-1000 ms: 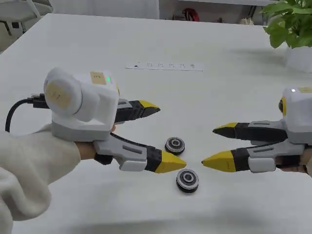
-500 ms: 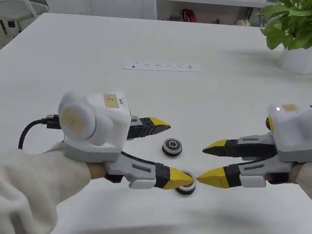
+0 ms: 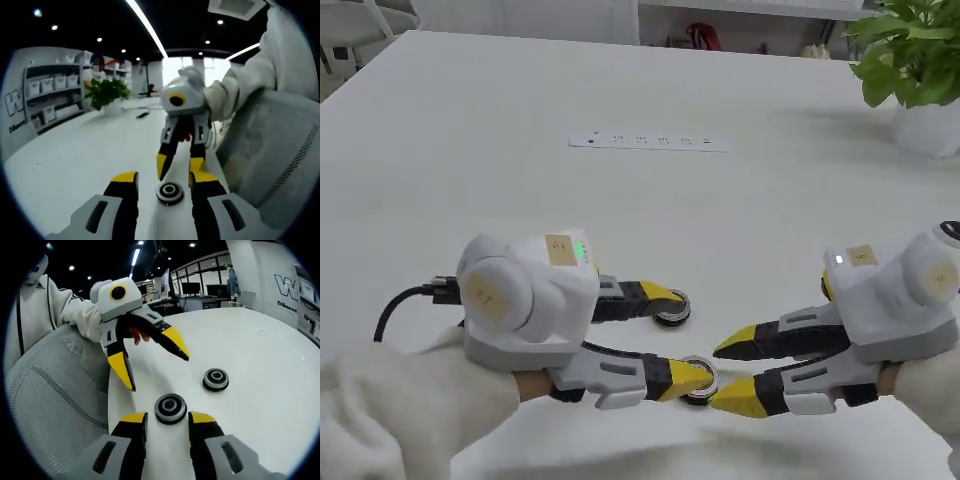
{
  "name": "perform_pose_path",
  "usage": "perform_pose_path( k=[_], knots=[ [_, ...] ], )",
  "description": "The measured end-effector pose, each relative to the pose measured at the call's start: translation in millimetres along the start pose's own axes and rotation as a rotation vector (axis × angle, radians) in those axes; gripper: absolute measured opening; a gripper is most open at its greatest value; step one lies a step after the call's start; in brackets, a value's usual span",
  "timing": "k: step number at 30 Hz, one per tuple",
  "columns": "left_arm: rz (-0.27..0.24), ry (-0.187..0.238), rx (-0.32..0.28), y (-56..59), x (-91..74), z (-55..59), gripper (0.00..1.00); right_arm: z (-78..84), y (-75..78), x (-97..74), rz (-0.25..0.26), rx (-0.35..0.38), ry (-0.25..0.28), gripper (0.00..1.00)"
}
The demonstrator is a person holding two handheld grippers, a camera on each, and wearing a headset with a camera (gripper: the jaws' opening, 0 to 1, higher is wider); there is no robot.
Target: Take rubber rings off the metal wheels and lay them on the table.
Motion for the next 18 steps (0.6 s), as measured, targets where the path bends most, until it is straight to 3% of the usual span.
perform_pose_path(
  k=[3, 6, 11, 18],
  knots=[
    [0.018, -0.025, 0.009, 4.0, 5.2, 7.3, 0.41, -1.5, 1.0, 0.4, 0.002, 0.002, 0.010, 0.27],
    [0.017, -0.005, -0.032, 2.4, 7.4, 9.5, 0.39, -2.1, 1.3, 1.7, 0.000, 0.011, 0.015, 0.27],
    [0.002, -0.002, -0.050, -2.0, 9.5, 13.6, 0.36, 1.0, 1.9, 3.2, 0.002, 0.029, 0.012, 0.27],
    [0.005, -0.026, -0.059, -1.6, 13.6, 24.2, 0.30, 0.8, 3.3, 3.6, 0.011, 0.038, 0.021, 0.24]
  ],
)
Point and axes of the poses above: the centre of the closed fingertips' face, and the gripper's own axes: x roughly forward along the fingers, y roughly to its right, z roughly out of its underside, the point moved 1 cm from there along -x, roughly backward along the fingers, and after that the axes turned 7 degrees about z, right-handed, at the moved point
